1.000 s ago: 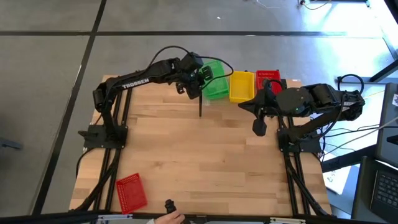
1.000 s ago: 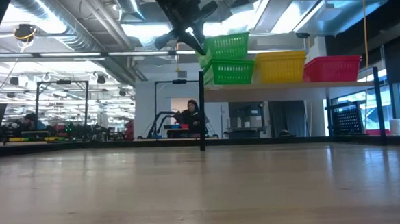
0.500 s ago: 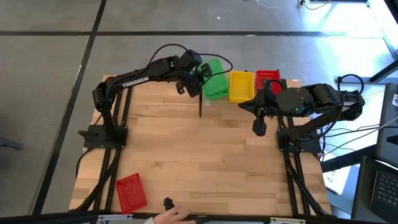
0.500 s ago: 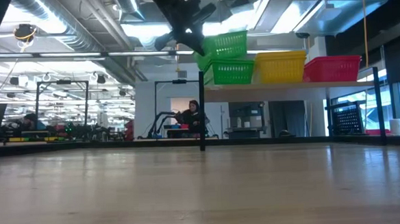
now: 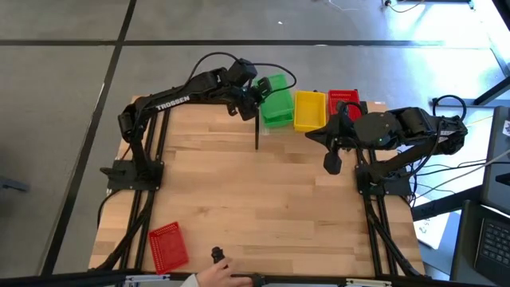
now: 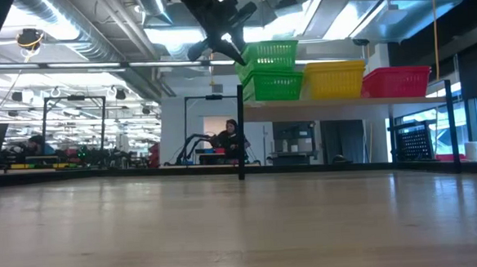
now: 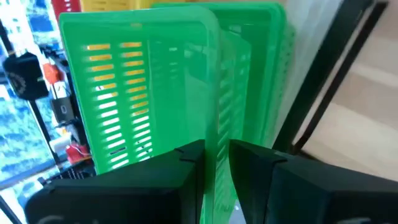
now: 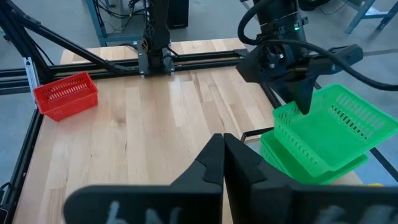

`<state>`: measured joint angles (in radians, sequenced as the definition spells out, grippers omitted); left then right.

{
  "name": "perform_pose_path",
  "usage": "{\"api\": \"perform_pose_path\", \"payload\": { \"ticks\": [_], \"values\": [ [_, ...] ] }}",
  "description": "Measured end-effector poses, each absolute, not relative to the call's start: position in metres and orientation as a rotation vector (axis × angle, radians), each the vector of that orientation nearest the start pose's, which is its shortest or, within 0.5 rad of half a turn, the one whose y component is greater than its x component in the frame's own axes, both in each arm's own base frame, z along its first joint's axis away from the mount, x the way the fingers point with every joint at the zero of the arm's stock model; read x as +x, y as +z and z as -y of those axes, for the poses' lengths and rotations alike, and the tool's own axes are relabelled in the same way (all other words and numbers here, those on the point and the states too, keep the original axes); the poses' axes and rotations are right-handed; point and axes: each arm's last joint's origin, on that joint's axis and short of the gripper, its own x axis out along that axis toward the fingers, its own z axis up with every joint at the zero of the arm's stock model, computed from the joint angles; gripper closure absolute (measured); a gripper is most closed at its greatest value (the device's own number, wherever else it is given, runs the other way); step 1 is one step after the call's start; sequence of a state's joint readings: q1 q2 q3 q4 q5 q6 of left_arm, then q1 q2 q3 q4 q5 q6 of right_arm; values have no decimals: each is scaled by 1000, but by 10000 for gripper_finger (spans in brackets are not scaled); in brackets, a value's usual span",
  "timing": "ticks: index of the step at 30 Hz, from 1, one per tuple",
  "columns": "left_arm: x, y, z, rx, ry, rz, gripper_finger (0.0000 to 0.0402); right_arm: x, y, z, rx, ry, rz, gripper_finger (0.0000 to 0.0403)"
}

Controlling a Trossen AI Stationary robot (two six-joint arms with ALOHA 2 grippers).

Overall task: Stack baskets on shelf by color
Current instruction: Stack the green bin on the green bins on the shelf

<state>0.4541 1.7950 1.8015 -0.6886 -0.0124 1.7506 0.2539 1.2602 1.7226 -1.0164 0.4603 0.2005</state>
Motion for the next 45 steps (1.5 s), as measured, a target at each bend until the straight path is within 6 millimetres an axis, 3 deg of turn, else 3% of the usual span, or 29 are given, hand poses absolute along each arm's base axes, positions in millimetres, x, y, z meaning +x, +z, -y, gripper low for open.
{"api": "perform_pose_path", "payload": {
  "ticks": [15, 20, 39, 45],
  "values": [
    [360, 362, -172, 1454, -228, -841, 370, 208, 468, -41, -1, -252, -503, 402],
    [359, 362, -174, 1364, -184, -844, 364, 208, 468, -41, -1, -252, -503, 402],
    [360, 362, -171, 1357, -226, -788, 361, 208, 468, -41, -1, -252, -503, 402],
    [360, 362, -172, 1353, -222, -790, 390, 208, 468, -41, -1, -252, -503, 402]
  ]
}}
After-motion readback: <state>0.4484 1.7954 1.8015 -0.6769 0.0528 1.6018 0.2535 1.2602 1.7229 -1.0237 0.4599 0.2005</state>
